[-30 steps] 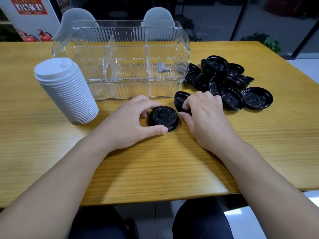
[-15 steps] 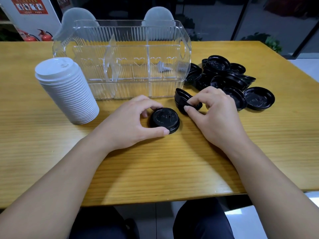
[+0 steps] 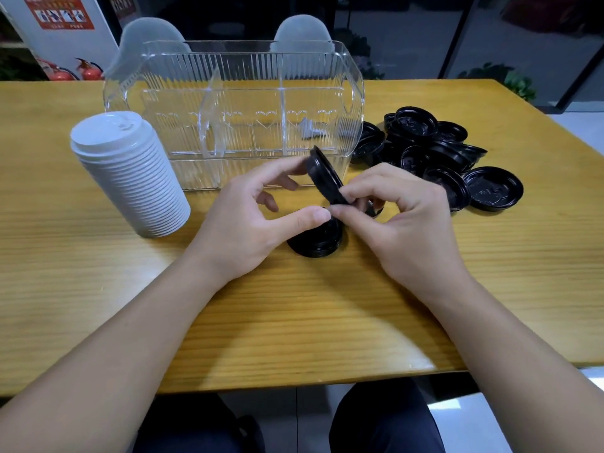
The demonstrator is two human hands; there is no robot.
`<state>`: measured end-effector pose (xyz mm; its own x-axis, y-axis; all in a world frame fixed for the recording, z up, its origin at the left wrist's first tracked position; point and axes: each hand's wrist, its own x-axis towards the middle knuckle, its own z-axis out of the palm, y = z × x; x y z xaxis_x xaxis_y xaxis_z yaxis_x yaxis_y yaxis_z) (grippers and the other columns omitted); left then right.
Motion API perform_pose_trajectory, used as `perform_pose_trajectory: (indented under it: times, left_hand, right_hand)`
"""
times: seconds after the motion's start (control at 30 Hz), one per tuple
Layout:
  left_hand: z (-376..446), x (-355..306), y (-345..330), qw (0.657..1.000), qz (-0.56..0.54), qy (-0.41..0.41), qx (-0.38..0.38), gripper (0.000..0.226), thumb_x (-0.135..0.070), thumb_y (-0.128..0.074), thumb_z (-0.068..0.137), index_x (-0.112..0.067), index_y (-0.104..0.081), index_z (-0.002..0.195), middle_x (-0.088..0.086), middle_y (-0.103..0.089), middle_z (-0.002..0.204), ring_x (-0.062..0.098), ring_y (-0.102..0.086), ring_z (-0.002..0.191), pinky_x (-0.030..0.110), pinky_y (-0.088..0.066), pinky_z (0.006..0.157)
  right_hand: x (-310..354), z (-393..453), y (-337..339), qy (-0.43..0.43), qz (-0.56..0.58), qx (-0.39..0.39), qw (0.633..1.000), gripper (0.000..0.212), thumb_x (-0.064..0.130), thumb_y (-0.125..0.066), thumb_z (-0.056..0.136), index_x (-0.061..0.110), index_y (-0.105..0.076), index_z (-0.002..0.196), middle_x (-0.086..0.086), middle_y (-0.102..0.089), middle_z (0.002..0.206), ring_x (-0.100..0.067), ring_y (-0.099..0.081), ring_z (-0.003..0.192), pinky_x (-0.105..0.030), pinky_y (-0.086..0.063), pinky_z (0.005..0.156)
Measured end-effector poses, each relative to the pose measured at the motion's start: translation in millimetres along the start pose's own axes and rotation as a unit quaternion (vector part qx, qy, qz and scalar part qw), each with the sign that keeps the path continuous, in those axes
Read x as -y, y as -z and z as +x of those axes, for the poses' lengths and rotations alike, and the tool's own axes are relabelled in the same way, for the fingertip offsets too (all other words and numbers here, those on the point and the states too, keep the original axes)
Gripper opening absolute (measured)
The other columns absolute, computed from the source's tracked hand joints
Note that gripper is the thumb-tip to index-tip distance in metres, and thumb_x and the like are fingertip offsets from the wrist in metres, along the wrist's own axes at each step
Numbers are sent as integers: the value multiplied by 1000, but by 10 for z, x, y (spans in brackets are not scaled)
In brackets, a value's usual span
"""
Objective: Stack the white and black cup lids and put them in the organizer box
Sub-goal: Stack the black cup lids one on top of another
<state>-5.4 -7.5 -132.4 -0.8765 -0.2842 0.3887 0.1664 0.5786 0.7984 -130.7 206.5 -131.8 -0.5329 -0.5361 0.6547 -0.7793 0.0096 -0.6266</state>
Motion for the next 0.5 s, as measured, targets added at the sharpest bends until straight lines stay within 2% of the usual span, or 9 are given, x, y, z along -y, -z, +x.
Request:
perform_pose_trajectory:
  times: [0.17, 0.23, 0.3, 0.4, 0.5]
  left_hand:
    - [9, -8, -38, 996, -89, -23, -7, 69, -33, -95, 90, -18, -68, 152, -6, -79, 140, 23, -72, 137, 46, -60, 100]
    - [7, -12, -41, 992, -121, -22, -2, 71, -26, -97, 88, -15, -66, 152, 0, -79, 140, 25, -73, 136, 54, -61, 107]
    - [-1, -26, -50, 989, -144, -20, 4, 72, -20, -99, 87, -18, -64, 150, 4, -79, 140, 28, -75, 134, 61, -59, 112]
    - [-19, -61, -55, 988, -154, -21, 9, 71, -15, -98, 87, -22, -62, 147, 2, -78, 138, 28, -76, 129, 61, -59, 114]
    - [-12, -73, -26, 990, -141, -28, -14, 72, -15, -98, 87, -20, -61, 148, 4, -73, 140, 26, -74, 129, 55, -61, 112]
  right_hand:
    - [87, -31, -113, 43, 3, 32, 999, 3, 8, -89, 96, 7, -86, 95, 1, -76, 96, -19, -70, 83, -23, -52, 75]
    - [98, -29, -110, 46, 10, 36, 998, 4, 10, -89, 96, 8, -86, 94, 2, -76, 96, -19, -71, 85, -24, -52, 76]
    - [101, -28, -104, 42, 10, 47, 998, 9, 13, -89, 96, 9, -83, 92, 2, -76, 95, -21, -72, 87, -31, -54, 75]
    - [98, -27, -74, 33, 5, 79, 996, 6, 7, -87, 97, 8, -81, 96, 1, -77, 97, -19, -72, 91, -39, -56, 78]
    - [88, -8, -3, 12, 5, 66, 998, 26, -9, -78, 94, 9, -81, 112, -1, -78, 105, -22, -73, 98, -39, -58, 85]
